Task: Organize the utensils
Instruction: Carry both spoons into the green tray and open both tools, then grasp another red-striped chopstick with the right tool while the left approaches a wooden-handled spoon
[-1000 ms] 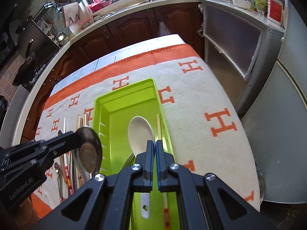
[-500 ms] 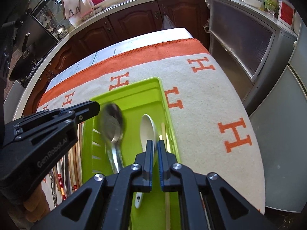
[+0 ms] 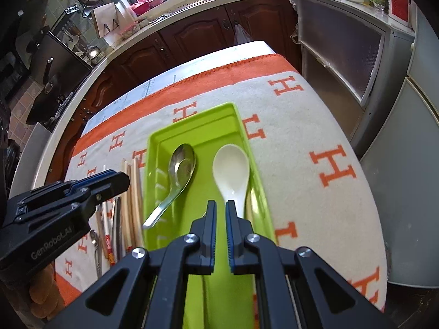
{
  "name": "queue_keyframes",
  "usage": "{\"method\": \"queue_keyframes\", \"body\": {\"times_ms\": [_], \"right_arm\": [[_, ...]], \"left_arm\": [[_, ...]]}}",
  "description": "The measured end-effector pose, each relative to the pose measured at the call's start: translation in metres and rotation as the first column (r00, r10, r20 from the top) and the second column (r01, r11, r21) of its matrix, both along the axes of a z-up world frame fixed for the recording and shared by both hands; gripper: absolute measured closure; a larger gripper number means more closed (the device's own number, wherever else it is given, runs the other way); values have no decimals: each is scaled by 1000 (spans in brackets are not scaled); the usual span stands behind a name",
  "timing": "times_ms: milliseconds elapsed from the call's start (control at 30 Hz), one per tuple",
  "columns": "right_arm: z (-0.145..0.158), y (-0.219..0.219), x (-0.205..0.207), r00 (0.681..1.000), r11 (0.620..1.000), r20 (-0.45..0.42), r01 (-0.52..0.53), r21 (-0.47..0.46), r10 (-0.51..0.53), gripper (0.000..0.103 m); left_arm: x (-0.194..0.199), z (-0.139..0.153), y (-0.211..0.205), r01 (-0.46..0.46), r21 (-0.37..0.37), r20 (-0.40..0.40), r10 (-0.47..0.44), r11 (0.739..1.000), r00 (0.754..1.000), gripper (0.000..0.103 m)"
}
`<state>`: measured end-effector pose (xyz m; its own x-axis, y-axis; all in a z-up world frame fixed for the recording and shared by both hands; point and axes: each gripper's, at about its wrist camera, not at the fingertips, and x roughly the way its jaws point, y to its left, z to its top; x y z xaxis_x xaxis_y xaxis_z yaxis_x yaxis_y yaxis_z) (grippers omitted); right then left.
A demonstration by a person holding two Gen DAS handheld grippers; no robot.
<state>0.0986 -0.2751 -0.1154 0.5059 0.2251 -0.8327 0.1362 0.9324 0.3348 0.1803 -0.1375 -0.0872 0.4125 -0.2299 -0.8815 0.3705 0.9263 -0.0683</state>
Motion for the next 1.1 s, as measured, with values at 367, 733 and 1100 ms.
{"method": "queue_keyframes", "body": {"times_ms": [367, 733, 1100], "right_arm": [[26, 35, -55, 998, 998, 5, -62, 13, 62, 97], [49, 62, -85, 994, 995, 45, -95, -16, 96, 85], [47, 98, -83, 990, 989, 15, -142, -40, 143, 85]], "left_arm": [[-78, 15, 63, -67, 0, -12, 67, 998, 998, 71], [-129, 29, 128, -183, -20, 16, 184, 983, 983, 61], [-136, 28, 167, -253, -26, 39, 254, 967, 967, 60]]}}
